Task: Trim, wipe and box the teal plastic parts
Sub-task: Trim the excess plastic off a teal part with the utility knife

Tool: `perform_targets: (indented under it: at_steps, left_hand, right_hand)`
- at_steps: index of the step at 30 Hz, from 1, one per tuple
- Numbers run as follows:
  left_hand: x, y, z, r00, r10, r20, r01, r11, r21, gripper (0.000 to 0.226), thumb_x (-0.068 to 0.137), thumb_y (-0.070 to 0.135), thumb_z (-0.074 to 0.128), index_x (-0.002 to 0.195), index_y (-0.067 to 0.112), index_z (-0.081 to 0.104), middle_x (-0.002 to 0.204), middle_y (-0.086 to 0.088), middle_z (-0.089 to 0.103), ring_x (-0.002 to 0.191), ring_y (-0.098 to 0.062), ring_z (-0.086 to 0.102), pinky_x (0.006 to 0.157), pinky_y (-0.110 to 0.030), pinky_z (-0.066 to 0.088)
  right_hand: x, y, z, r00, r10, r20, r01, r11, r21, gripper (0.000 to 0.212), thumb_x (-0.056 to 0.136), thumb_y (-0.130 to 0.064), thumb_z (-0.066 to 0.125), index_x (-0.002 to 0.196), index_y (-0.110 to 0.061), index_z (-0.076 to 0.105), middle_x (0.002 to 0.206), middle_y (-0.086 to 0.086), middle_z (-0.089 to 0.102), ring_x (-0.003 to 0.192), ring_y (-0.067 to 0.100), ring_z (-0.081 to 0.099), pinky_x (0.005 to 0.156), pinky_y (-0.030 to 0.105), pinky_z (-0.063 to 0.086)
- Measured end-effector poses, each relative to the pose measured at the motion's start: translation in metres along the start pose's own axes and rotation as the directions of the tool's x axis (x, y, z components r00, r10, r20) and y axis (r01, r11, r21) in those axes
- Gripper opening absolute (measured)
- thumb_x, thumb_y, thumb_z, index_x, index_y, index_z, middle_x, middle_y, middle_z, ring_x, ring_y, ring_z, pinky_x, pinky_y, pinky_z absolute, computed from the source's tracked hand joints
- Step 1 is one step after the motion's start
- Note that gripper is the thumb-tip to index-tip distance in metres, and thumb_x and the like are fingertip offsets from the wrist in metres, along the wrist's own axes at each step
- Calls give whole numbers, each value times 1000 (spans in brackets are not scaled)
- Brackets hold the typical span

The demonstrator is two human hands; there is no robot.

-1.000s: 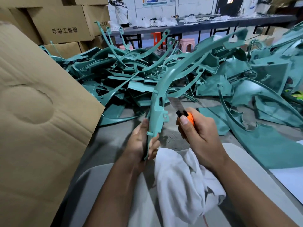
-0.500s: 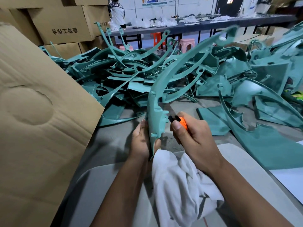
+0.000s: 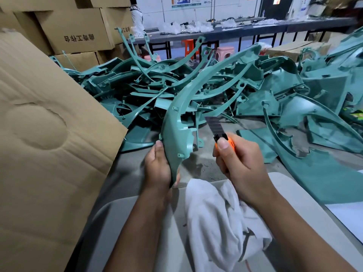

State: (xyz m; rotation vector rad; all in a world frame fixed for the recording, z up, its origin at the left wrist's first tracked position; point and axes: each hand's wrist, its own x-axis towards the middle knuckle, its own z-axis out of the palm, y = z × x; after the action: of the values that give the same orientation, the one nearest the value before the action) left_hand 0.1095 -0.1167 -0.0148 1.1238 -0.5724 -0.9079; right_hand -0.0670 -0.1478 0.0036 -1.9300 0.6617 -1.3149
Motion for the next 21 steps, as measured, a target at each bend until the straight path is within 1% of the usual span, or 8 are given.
perform_targets:
  at_steps: [1,3,5,7,11,14,17,21]
  left_hand:
    - [1,-2,1,999,-1,-34,2,999,44,36,113,33,30,94,9,49,46,-6,36,25,-15,28,33,-13,24]
    - [3,-6,3,996,-15,-86,23,995,98,38,113,32,32,88,10,49,53,-9,35,28,-16,29,36,-15,25]
    - [3,-6,5,995,-32,-97,44,992,121,38,113,31,33,86,10,49,58,-9,39,35,-18,32,39,-18,27]
    - [1,-3,8,996,-56,-72,65,989,132,39,113,30,32,85,8,48,57,-10,38,33,-17,32,37,-17,25]
    - [-7,3,10,989,-149,5,147,982,122,40,113,29,28,83,9,43,45,-8,34,24,-13,25,32,-10,20]
    - [-12,5,15,973,-229,25,226,969,98,40,113,28,30,81,11,45,38,-2,36,24,-11,28,32,-11,21]
    - [-15,4,20,952,-302,53,300,953,41,42,113,26,32,75,12,44,38,1,34,26,-9,27,34,-13,23]
    - [-16,5,19,922,-371,108,373,928,4,41,112,25,30,74,15,40,39,1,27,29,-9,22,34,-14,19]
  right_hand:
    - [0,0,2,998,-51,-32,47,992,-116,48,107,-42,45,75,-8,52,53,-2,45,46,15,41,47,31,32]
    - [2,1,4,989,-125,-78,99,956,-276,41,107,-40,45,74,-16,46,54,-8,37,48,13,39,49,24,27]
    - [5,2,4,982,-154,-105,108,931,-350,34,107,-39,45,75,-29,39,55,-12,32,49,11,38,51,20,23]
    - [6,4,3,979,-171,-114,114,913,-392,32,107,-41,45,78,-36,34,55,-14,31,50,11,39,51,21,23]
    - [6,8,3,974,-193,-122,127,900,-417,34,108,-47,43,81,-27,41,57,-14,34,51,11,40,51,26,25]
    - [5,8,3,966,-217,-140,140,896,-421,42,108,-52,40,87,-18,53,58,-15,38,53,9,44,52,22,28]
    - [5,9,3,956,-239,-168,135,871,-472,41,108,-51,40,89,-18,53,59,-18,36,55,7,42,53,19,26]
    - [6,11,5,958,-238,-163,127,854,-504,41,108,-49,43,89,-15,54,61,-15,36,56,14,39,52,26,28]
